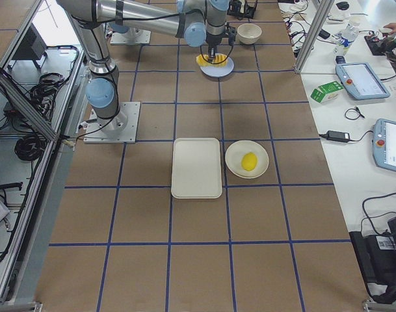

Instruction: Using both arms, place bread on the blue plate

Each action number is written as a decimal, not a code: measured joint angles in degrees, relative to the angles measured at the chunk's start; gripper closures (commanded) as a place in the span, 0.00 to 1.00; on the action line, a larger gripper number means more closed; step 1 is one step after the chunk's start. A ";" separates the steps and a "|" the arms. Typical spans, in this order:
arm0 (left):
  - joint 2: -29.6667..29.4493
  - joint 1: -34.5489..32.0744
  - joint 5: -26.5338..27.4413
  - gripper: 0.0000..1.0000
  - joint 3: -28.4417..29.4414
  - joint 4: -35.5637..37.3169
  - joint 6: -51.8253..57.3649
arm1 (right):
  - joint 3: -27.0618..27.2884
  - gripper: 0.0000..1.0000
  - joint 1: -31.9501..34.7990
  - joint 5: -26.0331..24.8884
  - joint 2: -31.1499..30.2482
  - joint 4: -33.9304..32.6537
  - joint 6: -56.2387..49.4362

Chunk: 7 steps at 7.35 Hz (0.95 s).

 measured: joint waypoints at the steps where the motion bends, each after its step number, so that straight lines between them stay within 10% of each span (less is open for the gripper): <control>1: 2.18 -0.15 3.35 0.00 4.71 -9.42 -0.46 | 1.75 0.99 1.88 0.66 1.32 -5.14 3.05; 7: 12.96 -1.16 9.46 0.00 10.40 -26.24 -12.41 | 1.30 0.93 9.65 6.26 14.18 -25.75 18.40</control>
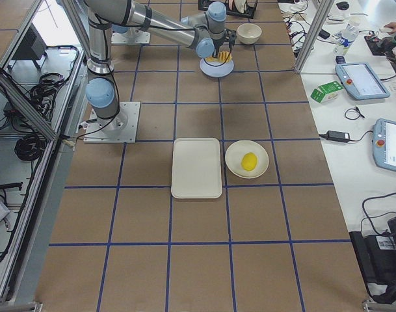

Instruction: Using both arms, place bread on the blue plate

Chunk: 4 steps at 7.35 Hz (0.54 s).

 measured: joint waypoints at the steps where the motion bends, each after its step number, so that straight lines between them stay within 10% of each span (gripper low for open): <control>1: 0.22 -0.40 -1.77 0.00 0.15 0.45 -0.71 | -0.17 0.69 1.79 -0.01 3.04 -3.47 1.76; 2: 0.73 -0.65 -2.58 0.00 0.49 1.04 -0.78 | -0.49 0.17 2.59 -0.02 5.11 -5.52 2.37; 4: 1.05 -0.81 -1.26 0.00 -0.12 1.36 -0.86 | -0.75 0.00 2.95 -0.68 7.15 -6.69 3.35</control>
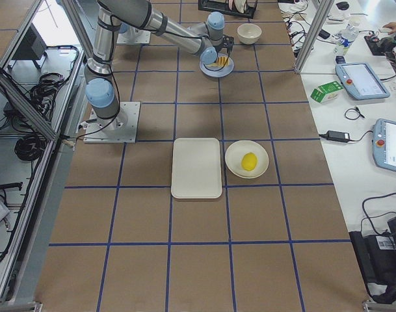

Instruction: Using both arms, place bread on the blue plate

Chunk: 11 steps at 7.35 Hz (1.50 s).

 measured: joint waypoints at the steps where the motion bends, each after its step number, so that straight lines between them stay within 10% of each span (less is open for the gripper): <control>1: 0.13 -0.07 0.20 0.00 -0.26 -0.03 -0.16 | -0.18 0.00 0.02 -0.28 -0.05 0.09 0.25; 7: -0.98 -0.37 -3.30 0.00 0.91 0.56 -0.21 | -2.41 0.00 -9.98 -1.62 -13.00 15.86 -12.71; 11: -0.22 -0.58 -3.54 0.00 0.99 0.86 0.03 | -10.90 0.00 -19.21 -14.30 -22.51 35.21 -27.82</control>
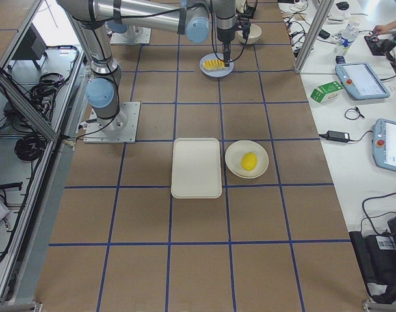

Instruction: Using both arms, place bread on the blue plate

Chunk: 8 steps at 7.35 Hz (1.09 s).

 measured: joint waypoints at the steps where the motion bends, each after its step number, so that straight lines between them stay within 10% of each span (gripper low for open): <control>1: 0.16 -0.05 -0.04 0.00 -0.07 0.01 0.16 | -4.14 0.00 -0.09 0.08 0.26 5.67 -0.29; 8: 0.58 -0.12 -0.07 0.00 -0.54 0.02 0.34 | -5.26 0.00 1.97 -3.20 -0.32 11.98 -1.27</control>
